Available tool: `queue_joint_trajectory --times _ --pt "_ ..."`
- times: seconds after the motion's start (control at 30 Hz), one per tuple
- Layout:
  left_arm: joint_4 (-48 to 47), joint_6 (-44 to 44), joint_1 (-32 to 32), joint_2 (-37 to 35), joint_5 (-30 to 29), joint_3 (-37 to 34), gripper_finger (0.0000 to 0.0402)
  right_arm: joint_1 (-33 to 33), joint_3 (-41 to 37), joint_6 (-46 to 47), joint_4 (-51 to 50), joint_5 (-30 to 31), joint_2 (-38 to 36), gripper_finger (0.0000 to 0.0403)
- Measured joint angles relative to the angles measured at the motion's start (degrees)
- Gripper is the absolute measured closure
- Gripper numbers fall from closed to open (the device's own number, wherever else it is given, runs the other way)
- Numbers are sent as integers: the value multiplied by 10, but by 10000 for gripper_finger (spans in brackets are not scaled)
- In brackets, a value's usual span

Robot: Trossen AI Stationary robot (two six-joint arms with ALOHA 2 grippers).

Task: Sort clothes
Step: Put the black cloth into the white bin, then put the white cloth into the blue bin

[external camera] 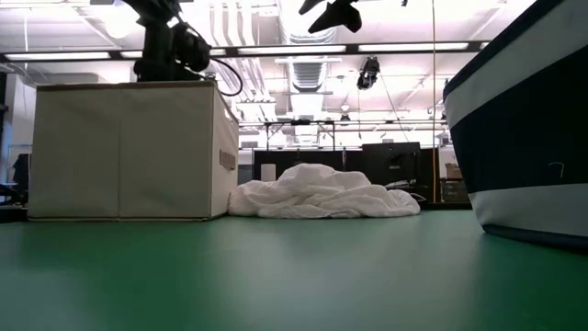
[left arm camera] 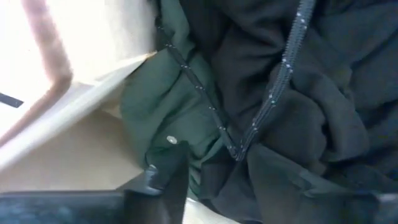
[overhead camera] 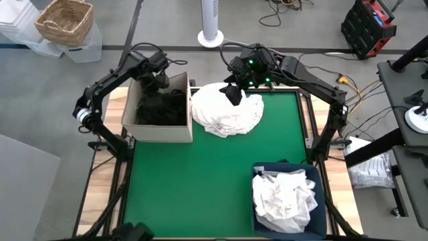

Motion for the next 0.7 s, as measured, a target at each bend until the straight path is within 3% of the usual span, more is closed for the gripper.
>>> queue_joint_trajectory --times 0.23,0.53,0.7 --pt "-5 -37 0 -29 -2 0 206 0 0 -1 0 0 0 170" --pt "-4 -111 -2 -87 5 2 196 0 0 -1 -2 0 -3 170" --pt "62 -180 -2 -117 120 22 196 0 0 -9 -9 0 -25 170"
